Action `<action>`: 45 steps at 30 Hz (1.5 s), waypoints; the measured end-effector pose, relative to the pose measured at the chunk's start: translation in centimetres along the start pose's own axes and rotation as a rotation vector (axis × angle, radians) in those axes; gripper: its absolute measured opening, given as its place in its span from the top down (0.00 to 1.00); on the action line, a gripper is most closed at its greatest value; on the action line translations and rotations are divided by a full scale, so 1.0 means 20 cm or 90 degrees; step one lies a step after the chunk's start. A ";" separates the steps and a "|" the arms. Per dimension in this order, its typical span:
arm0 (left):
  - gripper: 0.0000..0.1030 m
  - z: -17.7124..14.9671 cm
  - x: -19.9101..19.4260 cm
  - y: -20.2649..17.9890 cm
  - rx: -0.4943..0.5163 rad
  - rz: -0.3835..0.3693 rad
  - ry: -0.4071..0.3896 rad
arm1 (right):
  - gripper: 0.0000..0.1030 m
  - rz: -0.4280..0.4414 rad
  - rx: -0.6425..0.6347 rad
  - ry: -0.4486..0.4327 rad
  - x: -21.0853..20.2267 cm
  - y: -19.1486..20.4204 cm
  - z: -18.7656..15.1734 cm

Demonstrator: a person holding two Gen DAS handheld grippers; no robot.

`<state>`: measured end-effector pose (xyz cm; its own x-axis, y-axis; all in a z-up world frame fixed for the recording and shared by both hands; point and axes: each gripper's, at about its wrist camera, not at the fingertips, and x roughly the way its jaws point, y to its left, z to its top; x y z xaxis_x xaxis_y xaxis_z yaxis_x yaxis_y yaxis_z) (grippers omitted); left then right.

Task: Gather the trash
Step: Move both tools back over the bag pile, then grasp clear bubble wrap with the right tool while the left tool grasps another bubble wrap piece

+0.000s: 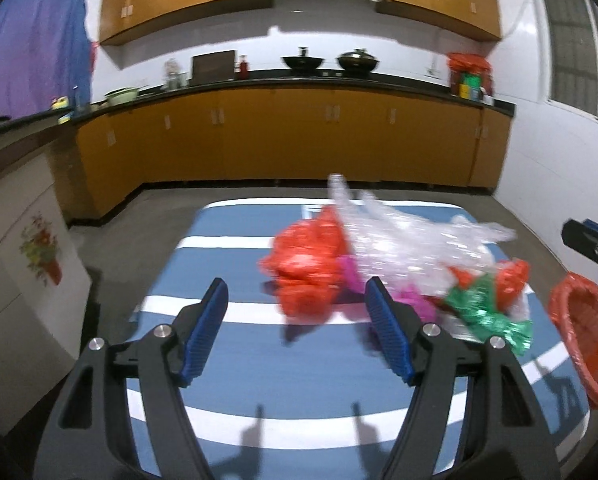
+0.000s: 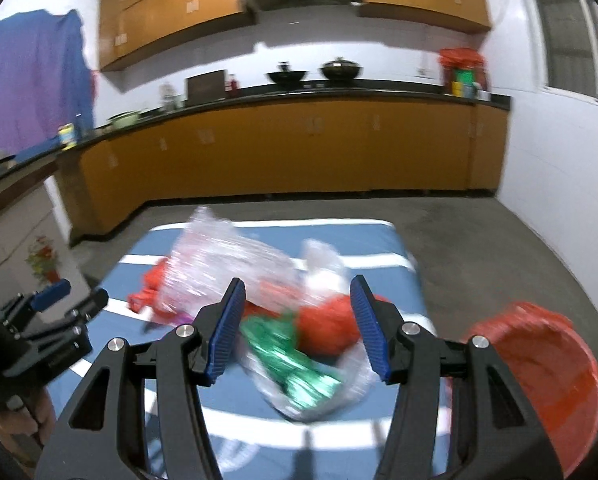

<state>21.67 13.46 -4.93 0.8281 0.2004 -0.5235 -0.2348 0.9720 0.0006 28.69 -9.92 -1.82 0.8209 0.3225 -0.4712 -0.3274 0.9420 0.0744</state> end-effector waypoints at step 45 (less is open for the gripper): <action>0.32 0.19 0.38 -0.09 -0.017 -0.103 0.051 | 0.88 -0.104 0.009 0.039 -0.04 -0.13 -0.09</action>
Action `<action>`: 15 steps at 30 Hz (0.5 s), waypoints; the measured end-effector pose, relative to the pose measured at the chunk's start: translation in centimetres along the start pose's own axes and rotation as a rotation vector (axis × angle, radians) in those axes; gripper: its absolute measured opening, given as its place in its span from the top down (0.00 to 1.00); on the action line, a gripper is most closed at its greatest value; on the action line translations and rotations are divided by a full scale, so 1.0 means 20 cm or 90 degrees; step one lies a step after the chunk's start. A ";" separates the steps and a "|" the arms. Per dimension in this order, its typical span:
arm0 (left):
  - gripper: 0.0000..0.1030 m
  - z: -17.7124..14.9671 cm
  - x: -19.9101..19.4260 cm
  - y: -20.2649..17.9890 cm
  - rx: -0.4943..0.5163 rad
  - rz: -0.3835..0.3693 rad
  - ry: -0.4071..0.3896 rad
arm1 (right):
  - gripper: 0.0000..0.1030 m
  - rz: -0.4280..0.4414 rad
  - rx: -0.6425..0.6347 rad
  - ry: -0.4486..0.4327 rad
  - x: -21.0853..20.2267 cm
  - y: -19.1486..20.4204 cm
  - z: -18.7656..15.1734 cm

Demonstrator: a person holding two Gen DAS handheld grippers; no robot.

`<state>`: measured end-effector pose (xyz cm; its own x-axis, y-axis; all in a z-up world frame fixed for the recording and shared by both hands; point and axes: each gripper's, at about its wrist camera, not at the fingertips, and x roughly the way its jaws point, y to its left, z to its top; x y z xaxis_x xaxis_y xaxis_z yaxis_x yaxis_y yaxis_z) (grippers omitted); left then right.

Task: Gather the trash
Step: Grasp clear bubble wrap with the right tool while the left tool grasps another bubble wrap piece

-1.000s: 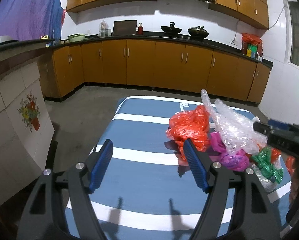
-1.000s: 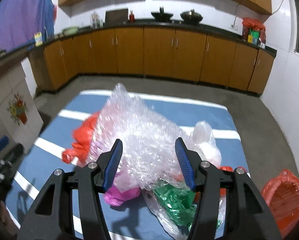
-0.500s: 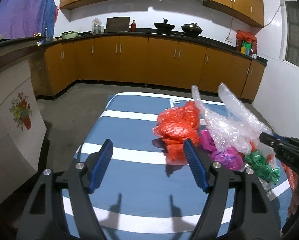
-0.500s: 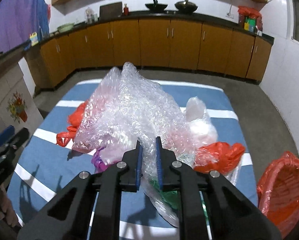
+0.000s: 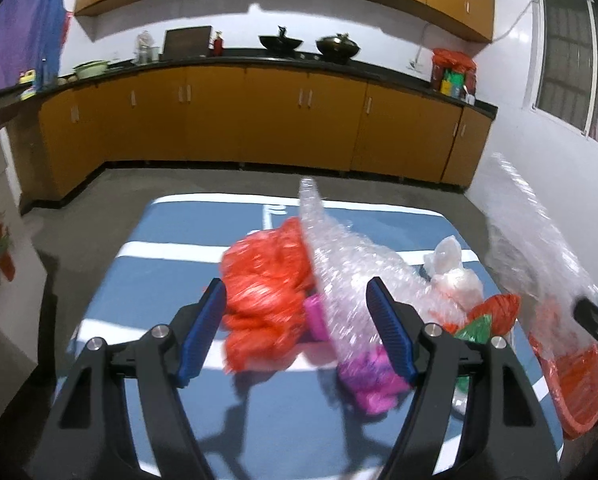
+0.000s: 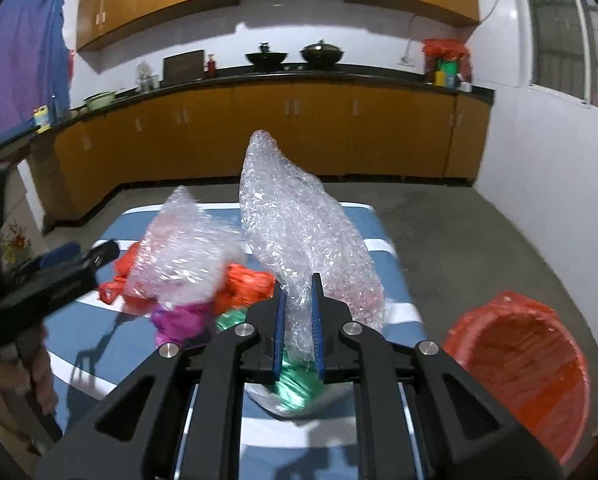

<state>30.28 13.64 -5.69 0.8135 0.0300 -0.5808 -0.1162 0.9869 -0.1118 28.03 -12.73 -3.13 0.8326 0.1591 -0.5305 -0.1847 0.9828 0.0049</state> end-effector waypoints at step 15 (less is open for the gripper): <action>0.94 0.05 0.32 -0.07 -0.002 -0.068 0.087 | 0.88 -0.045 0.041 0.025 -0.01 -0.18 -0.14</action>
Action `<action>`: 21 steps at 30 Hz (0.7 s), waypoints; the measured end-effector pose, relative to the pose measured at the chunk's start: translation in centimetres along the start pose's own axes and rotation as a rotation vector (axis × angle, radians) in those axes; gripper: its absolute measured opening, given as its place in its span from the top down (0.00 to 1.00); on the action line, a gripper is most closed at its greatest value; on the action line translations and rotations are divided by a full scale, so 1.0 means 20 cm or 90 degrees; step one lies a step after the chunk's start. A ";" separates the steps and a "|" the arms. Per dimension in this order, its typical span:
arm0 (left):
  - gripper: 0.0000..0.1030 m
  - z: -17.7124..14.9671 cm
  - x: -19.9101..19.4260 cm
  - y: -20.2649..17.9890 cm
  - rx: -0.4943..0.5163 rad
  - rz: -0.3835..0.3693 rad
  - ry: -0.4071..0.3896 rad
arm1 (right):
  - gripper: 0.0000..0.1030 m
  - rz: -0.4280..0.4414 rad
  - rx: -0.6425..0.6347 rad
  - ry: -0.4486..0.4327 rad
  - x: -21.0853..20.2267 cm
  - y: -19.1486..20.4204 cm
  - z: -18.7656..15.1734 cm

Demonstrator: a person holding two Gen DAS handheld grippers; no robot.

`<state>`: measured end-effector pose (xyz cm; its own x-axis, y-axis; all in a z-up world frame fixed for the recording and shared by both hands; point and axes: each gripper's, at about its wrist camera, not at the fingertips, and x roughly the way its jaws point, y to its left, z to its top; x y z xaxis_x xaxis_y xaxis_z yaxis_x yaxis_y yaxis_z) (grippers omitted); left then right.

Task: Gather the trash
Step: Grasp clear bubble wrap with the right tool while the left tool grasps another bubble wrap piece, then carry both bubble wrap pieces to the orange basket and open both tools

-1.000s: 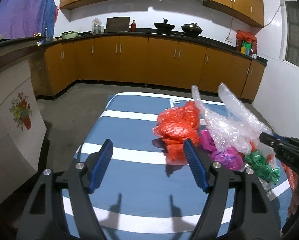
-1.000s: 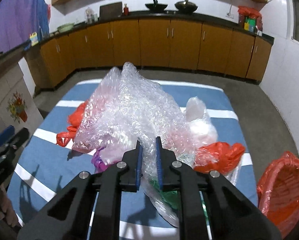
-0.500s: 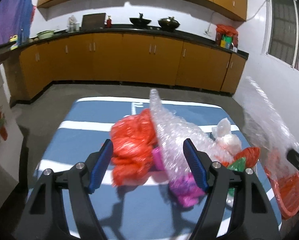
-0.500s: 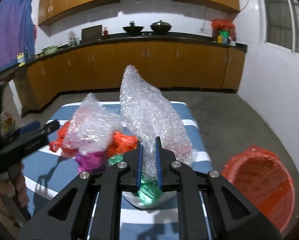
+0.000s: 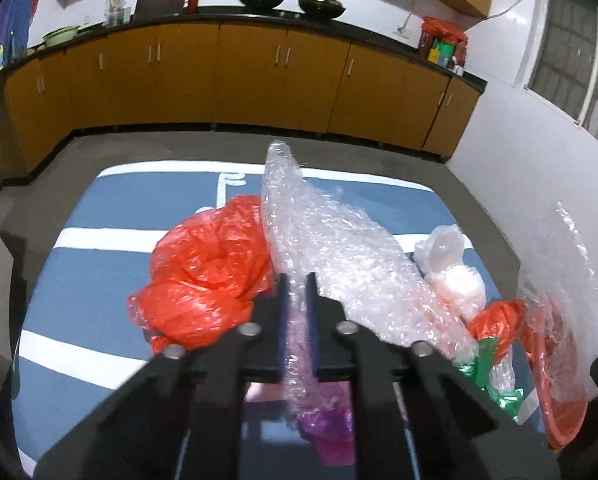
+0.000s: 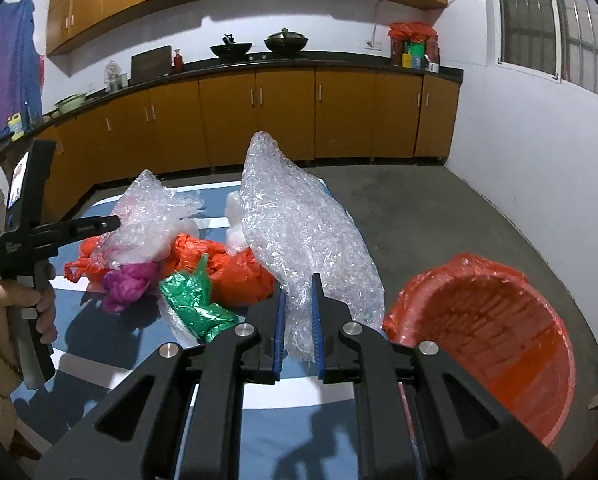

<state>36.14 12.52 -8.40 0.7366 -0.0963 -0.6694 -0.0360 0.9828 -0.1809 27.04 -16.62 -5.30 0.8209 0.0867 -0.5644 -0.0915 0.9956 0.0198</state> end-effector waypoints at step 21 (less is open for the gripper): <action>0.97 -0.10 -0.62 -0.24 0.103 -0.076 -0.134 | 0.88 -0.047 0.043 -0.034 -0.24 -0.20 -0.05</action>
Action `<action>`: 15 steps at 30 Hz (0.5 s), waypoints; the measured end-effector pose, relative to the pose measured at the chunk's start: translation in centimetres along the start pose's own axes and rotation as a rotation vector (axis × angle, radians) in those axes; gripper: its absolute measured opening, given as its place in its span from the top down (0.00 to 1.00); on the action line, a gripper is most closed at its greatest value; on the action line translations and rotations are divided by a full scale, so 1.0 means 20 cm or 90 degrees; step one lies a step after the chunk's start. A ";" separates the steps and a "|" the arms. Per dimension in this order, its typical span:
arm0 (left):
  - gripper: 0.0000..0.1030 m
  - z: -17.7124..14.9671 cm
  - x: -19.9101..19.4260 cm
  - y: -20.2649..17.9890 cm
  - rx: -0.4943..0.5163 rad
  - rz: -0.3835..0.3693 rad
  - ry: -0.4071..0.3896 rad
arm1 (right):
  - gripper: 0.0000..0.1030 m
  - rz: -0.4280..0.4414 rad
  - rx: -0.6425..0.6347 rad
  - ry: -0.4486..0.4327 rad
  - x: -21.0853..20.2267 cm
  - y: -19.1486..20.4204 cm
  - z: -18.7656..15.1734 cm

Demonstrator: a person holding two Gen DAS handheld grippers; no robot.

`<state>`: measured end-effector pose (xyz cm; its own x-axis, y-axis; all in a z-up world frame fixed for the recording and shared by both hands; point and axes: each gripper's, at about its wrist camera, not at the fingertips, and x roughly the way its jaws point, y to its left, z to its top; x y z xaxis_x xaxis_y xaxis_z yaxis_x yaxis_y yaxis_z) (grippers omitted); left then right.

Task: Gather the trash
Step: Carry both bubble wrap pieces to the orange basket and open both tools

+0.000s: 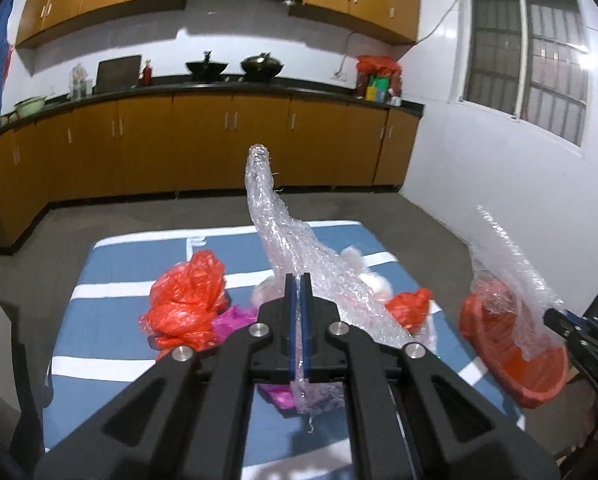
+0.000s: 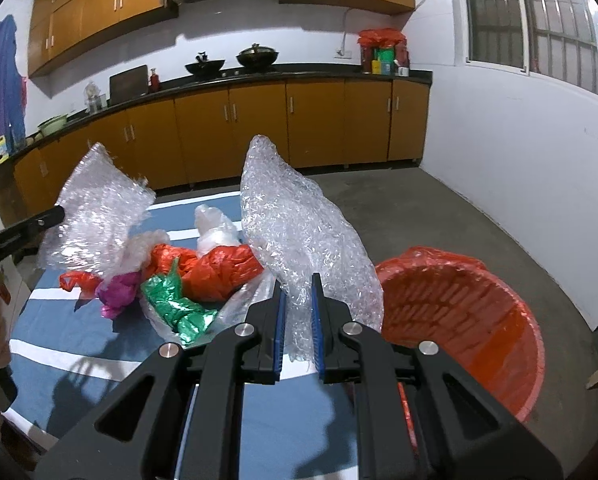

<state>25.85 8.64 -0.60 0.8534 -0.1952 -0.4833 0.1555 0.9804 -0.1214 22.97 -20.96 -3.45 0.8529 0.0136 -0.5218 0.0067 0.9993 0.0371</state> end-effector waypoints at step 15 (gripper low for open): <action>0.97 -0.02 -0.17 -0.49 0.077 -0.121 -0.031 | 0.88 -0.101 0.064 -0.003 -0.10 -0.35 -0.09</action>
<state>21.19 -0.32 1.83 0.8260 -0.3774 -0.4187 0.3715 0.9231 -0.0992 20.31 -27.83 -4.26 0.8392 -0.1444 -0.5244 0.1931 0.9804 0.0390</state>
